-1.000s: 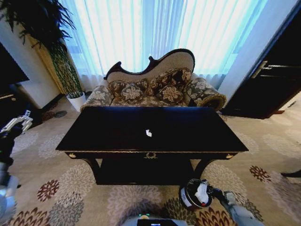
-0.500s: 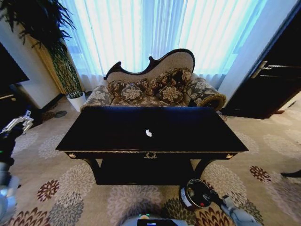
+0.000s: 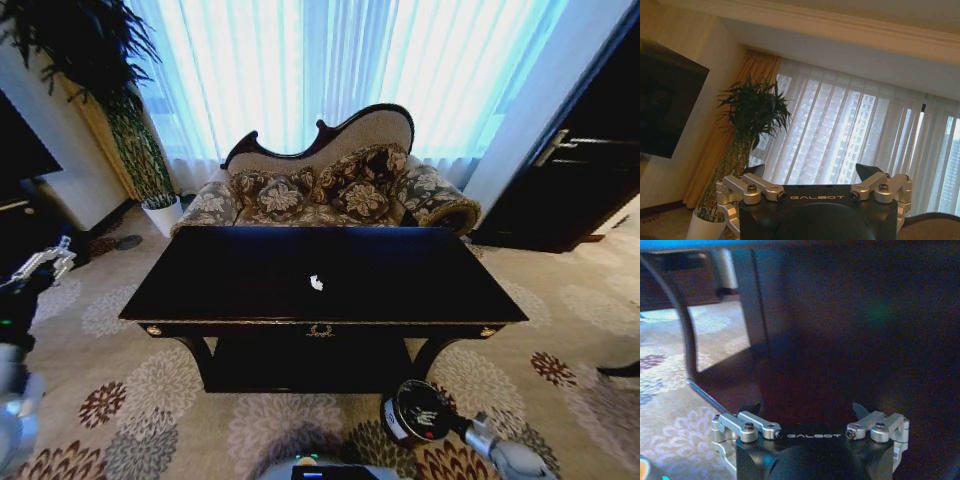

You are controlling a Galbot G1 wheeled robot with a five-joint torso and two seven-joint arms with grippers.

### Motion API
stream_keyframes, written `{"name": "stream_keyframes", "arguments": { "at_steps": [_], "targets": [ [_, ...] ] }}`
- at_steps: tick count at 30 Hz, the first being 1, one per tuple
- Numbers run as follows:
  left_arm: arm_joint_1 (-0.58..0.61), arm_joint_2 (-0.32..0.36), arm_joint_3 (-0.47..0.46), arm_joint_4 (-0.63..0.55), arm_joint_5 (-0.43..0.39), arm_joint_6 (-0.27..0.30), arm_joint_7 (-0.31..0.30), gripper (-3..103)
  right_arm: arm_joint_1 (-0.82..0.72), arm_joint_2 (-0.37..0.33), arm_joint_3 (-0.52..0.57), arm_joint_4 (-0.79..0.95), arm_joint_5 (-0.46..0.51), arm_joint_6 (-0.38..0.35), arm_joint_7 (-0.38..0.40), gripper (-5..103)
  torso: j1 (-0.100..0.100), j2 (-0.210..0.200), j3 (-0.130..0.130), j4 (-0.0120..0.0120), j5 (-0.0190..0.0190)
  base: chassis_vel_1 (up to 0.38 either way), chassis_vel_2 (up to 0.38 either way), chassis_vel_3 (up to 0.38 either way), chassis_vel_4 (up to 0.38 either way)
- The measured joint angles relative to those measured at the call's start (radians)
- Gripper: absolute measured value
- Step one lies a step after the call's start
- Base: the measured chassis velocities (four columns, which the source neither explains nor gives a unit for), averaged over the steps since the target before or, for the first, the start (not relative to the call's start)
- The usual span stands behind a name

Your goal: Move to the front of the table and place the trash on the table into the trash bin.

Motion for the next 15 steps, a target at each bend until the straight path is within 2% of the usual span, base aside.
{"name": "stream_keyframes", "arguments": {
  "at_steps": [3,6,8,10,13,15],
  "targets": [
    [-0.004,-0.011,0.023,0.000,0.021,0.000,0.000,100,-0.033,-0.017,0.022,0.054,0.011,0.011,-0.026,100,0.000,0.000,0.000,-0.0003,0.0004,0.000,0.000,0.000,0.000],
    [-0.005,-0.028,0.069,0.000,0.069,0.000,-0.001,100,-0.092,-0.041,0.084,0.153,0.070,0.021,-0.134,100,0.000,0.000,0.000,0.0000,0.0001,0.000,0.000,0.000,0.000],
    [-0.006,-0.029,0.074,0.000,0.074,0.000,-0.001,100,-0.105,-0.045,0.098,0.174,0.089,0.021,-0.158,100,0.000,0.000,0.000,-0.0001,0.0001,0.000,0.000,0.000,0.000],
    [-0.011,-0.029,0.086,0.000,0.085,0.001,-0.004,100,-0.146,-0.052,0.166,0.246,0.157,0.016,-0.229,100,0.000,0.000,0.000,-0.0004,0.0001,0.000,0.000,0.000,0.000],
    [-0.010,-0.032,0.088,0.000,0.087,0.002,-0.005,100,-0.162,-0.053,0.214,0.290,0.193,0.011,-0.251,100,0.000,0.000,0.000,-0.0004,0.0002,0.000,0.000,0.000,0.000],
    [-0.006,-0.037,0.087,0.000,0.093,0.002,-0.005,100,-0.170,-0.046,0.283,0.346,0.230,-0.005,-0.255,100,0.000,0.000,0.000,-0.0001,0.0000,0.000,0.000,0.000,0.000]
  ]
}}
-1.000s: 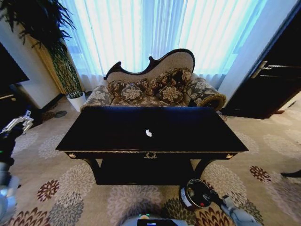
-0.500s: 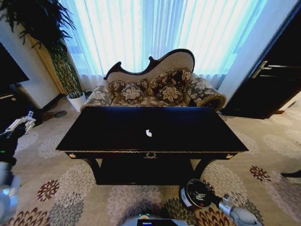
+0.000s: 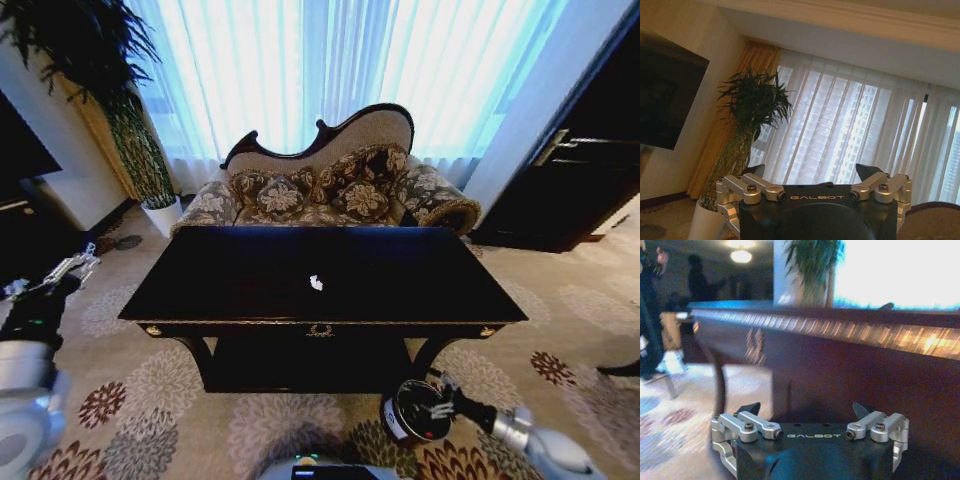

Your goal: Move to the front of the table and place the trash on the table into the trash bin.

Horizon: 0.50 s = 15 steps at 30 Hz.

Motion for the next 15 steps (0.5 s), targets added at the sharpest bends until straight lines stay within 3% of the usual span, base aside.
{"name": "stream_keyframes", "arguments": {
  "at_steps": [7,9,10,11,12,13,15],
  "targets": [
    [0.011,-0.003,-0.026,0.000,-0.008,0.000,0.000,100,0.021,0.014,0.113,0.098,0.093,-0.071,0.006,100,0.000,0.000,0.000,0.0002,0.0001,0.000,0.000,0.000,0.000],
    [0.015,-0.004,-0.037,0.000,-0.015,0.000,-0.001,100,0.021,0.009,0.151,0.128,0.123,-0.090,0.006,100,0.000,0.000,0.000,-0.0026,0.0026,0.000,0.000,0.000,0.000],
    [0.015,-0.004,-0.037,0.000,-0.015,0.000,-0.001,100,0.021,0.009,0.151,0.128,0.123,-0.090,0.006,100,0.000,0.000,0.000,-0.0026,0.0026,0.000,0.000,0.000,0.000],
    [0.016,-0.007,-0.042,0.000,-0.019,0.000,-0.001,100,0.022,-0.003,0.183,0.150,0.142,-0.100,0.002,100,0.000,0.000,0.000,0.0010,-0.0027,0.000,0.000,0.000,0.000],
    [0.017,-0.008,-0.043,0.000,-0.022,0.000,-0.001,100,0.020,-0.004,0.194,0.159,0.149,-0.107,-0.006,100,0.000,0.000,0.000,0.0004,-0.0023,0.012,-0.011,-0.030,0.056],
    [0.018,-0.009,-0.044,0.000,-0.023,0.000,-0.001,100,0.020,-0.005,0.204,0.167,0.156,-0.113,-0.019,100,0.000,0.000,0.000,0.0000,0.0009,0.012,0.011,0.027,0.056],
    [0.018,-0.011,-0.043,0.000,-0.023,0.000,-0.001,100,0.020,-0.006,0.211,0.172,0.161,-0.115,-0.028,100,0.000,0.000,0.000,0.0007,0.0010,0.000,0.000,0.000,0.000]
  ]
}}
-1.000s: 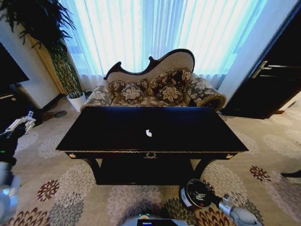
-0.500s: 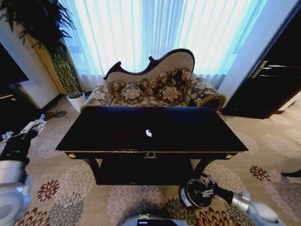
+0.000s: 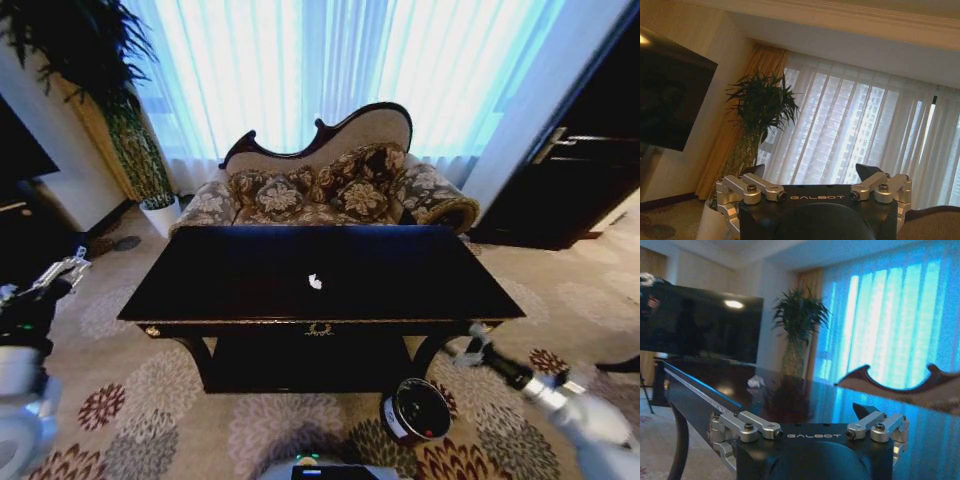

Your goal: Move to the front of the table and place the trash on the table into the trash bin.

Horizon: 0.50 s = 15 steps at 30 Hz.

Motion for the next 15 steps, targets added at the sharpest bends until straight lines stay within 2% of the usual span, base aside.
{"name": "stream_keyframes", "arguments": {
  "at_steps": [1,2,6,10,11,14,15],
  "targets": [
    [-0.001,-0.002,0.005,0.000,0.003,0.000,0.000,100,0.001,-0.001,0.008,0.008,0.005,-0.003,-0.010,100,0.000,0.000,0.000,0.0002,-0.0012,0.000,0.000,0.000,0.000],
    [-0.004,-0.003,0.012,0.000,0.009,0.000,0.000,100,0.000,0.000,0.011,0.017,0.010,-0.007,-0.016,100,0.000,0.000,0.000,-0.0007,-0.0012,0.000,0.000,0.000,0.000],
    [-0.008,0.000,0.019,0.000,0.012,0.000,0.000,100,0.002,0.000,0.010,0.043,0.037,-0.023,-0.012,100,0.000,0.000,0.000,-0.0009,-0.0008,0.000,0.000,0.000,0.000],
    [-0.011,0.011,0.015,0.000,0.008,0.001,0.000,100,0.021,-0.004,0.000,0.131,0.071,-0.068,0.095,100,0.000,0.000,0.000,-0.0008,-0.0008,0.000,0.000,0.000,0.000],
    [-0.011,0.011,0.015,0.000,0.008,0.001,0.000,100,0.021,-0.004,0.000,0.131,0.071,-0.068,0.095,100,0.000,0.000,0.000,-0.0008,-0.0008,0.000,0.000,0.000,0.000],
    [-0.011,0.017,0.003,0.000,0.000,0.001,-0.003,100,0.033,-0.023,-0.005,0.253,0.073,-0.112,0.304,100,0.000,0.000,0.000,-0.0005,-0.0011,0.000,0.000,0.000,0.000],
    [-0.011,0.017,0.003,0.000,0.000,0.001,-0.003,100,0.033,-0.023,-0.005,0.253,0.073,-0.112,0.304,100,0.000,0.000,0.000,-0.0005,-0.0011,0.000,0.000,0.000,0.000]
  ]
}}
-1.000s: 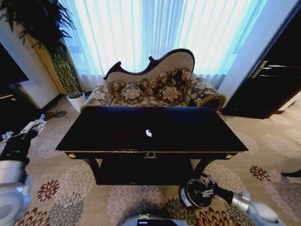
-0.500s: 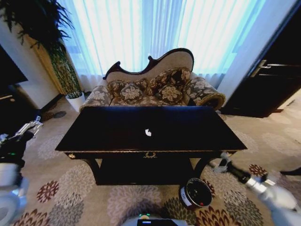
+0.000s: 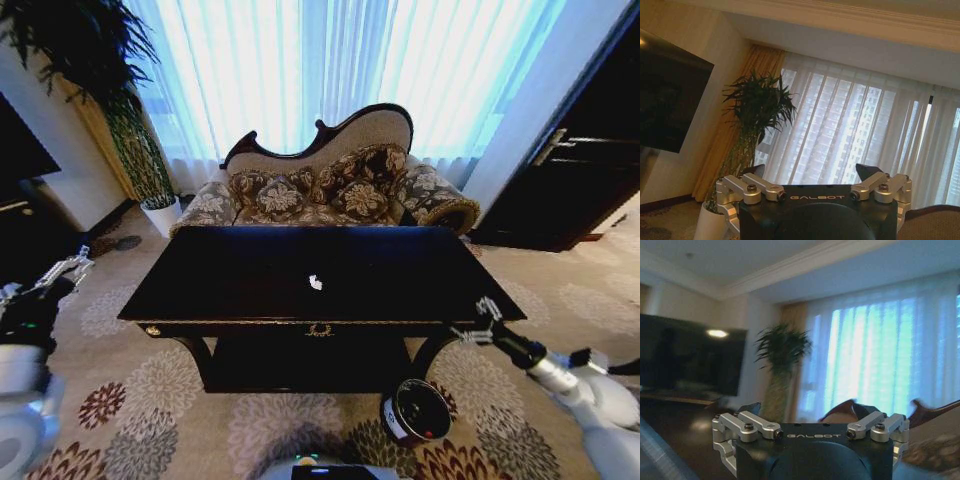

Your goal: Move to the front of the table and place the trash on the table into the trash bin.

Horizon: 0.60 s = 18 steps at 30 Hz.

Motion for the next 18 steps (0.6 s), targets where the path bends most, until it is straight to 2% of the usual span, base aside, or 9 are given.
{"name": "stream_keyframes", "arguments": {
  "at_steps": [3,4,7,9,13,14,15,16,18],
  "targets": [
    [0.002,0.000,-0.009,0.000,-0.013,0.000,0.000,100,0.004,-0.021,-0.006,0.138,-0.015,-0.074,0.200,100,0.000,0.000,0.000,-0.0002,0.0000,0.000,0.000,0.000,0.000],
    [0.002,0.000,-0.009,0.000,-0.013,0.000,0.000,100,0.004,-0.021,-0.006,0.138,-0.015,-0.074,0.200,100,0.000,0.000,0.000,-0.0002,0.0000,0.000,0.000,0.000,0.000],
    [0.004,0.004,-0.021,0.000,-0.026,0.000,-0.001,100,0.026,-0.047,-0.050,0.307,-0.072,-0.166,0.424,100,0.000,0.000,0.000,-0.0001,-0.0001,0.000,0.000,0.000,0.000],
    [0.005,0.005,-0.024,0.000,-0.028,0.000,-0.001,100,0.033,-0.053,-0.065,0.341,-0.080,-0.194,0.459,100,0.000,0.000,0.000,-0.0001,-0.0003,0.000,0.000,0.000,0.000],
    [0.011,0.005,-0.038,0.000,-0.036,-0.001,-0.001,100,0.095,-0.081,-0.152,0.464,-0.112,-0.381,0.610,100,0.000,0.000,0.000,-0.0002,0.0000,0.000,0.000,0.000,0.000],
    [0.011,0.005,-0.038,0.000,-0.036,-0.001,-0.001,100,0.095,-0.081,-0.152,0.464,-0.112,-0.381,0.610,100,0.000,0.000,0.000,-0.0002,0.0000,0.000,0.000,0.000,0.000],
    [0.013,0.005,-0.042,0.000,-0.039,-0.001,-0.001,100,0.118,-0.089,-0.184,0.484,-0.128,-0.438,0.654,100,0.000,0.000,0.000,-0.0002,-0.0001,0.000,0.000,0.000,0.000],
    [0.017,0.005,-0.047,0.000,-0.044,-0.002,-0.001,100,0.159,-0.107,-0.243,0.513,-0.152,-0.550,0.752,100,0.000,0.000,0.000,-0.0001,0.0002,0.000,0.000,0.000,0.000],
    [0.018,0.005,-0.049,0.000,-0.046,-0.002,-0.002,100,0.197,-0.129,-0.309,0.542,-0.159,-0.647,0.850,100,0.000,0.000,0.000,-0.0001,0.0001,0.000,0.000,0.000,0.000]
  ]
}}
